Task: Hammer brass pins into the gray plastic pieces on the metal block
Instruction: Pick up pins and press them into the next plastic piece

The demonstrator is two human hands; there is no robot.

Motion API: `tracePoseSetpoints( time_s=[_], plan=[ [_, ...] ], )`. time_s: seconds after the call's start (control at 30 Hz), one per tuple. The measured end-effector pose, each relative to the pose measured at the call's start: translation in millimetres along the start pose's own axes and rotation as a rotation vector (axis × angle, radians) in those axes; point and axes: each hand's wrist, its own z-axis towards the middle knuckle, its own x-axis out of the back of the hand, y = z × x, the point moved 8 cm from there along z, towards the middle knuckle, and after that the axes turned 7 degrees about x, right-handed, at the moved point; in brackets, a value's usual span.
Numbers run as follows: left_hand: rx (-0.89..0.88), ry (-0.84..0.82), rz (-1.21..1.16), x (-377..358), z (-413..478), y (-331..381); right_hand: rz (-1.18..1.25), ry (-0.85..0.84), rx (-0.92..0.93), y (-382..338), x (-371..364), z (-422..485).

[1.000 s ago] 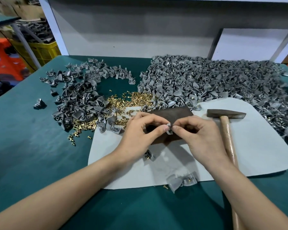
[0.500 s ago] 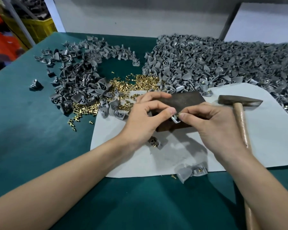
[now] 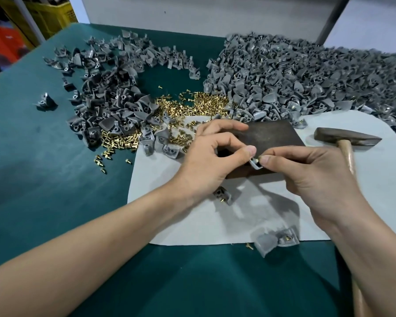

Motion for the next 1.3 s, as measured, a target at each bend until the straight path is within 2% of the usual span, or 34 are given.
tracePoseSetpoints(
  time_s=[0.17,0.43,0.9,1.3],
  plan=[
    [-0.007,-0.005,0.011,0,0,-1,-0.083,-0.014,0.08,-8,-2,1],
    [-0.017,-0.011,0.052,-2,-1,1,-0.021,-0.026,-0.04,11,1,2],
    [-0.001,-0.025,0.031,-2,-2,-3,-0.066,-0.028,0.058,10,2,0],
    [-0.008,-0.027,0.034,-2,-2,-3,0.033,0.042,-0.031,24,5,-4]
  ],
)
